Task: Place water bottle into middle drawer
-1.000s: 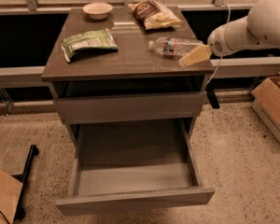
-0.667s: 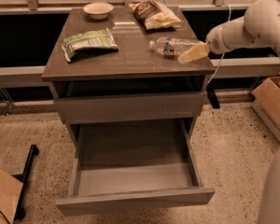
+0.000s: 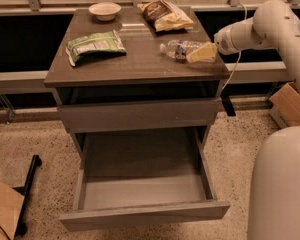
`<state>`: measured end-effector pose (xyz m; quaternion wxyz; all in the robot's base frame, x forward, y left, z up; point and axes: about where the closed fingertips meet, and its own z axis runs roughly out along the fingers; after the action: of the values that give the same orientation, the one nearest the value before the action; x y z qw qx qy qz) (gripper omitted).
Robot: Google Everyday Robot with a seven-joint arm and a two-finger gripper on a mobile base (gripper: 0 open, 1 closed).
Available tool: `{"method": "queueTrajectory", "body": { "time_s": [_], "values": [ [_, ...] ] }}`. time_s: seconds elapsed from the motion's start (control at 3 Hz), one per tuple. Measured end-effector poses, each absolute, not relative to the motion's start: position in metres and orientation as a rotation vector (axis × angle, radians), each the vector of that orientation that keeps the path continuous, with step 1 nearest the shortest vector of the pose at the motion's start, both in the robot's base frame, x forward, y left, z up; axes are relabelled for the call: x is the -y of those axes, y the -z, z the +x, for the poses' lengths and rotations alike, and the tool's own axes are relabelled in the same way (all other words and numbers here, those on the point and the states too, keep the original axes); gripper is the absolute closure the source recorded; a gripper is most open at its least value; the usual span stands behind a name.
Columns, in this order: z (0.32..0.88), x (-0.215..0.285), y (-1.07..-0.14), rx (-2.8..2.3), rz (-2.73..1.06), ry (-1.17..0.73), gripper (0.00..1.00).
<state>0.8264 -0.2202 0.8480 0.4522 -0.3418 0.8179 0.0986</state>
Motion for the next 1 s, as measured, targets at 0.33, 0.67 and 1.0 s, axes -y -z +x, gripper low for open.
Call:
{"method": "queueTrajectory", "body": {
  "time_s": [0.33, 0.67, 1.0],
  "values": [
    [0.829, 0.217, -0.842, -2.026, -0.849, -0.268, 0.42],
    [0.823, 0.216, -0.839, -2.037, -0.855, -0.282, 0.65],
    [0.805, 0.211, -0.853, -2.029, -0.892, -0.28, 0.95]
  ]
}}
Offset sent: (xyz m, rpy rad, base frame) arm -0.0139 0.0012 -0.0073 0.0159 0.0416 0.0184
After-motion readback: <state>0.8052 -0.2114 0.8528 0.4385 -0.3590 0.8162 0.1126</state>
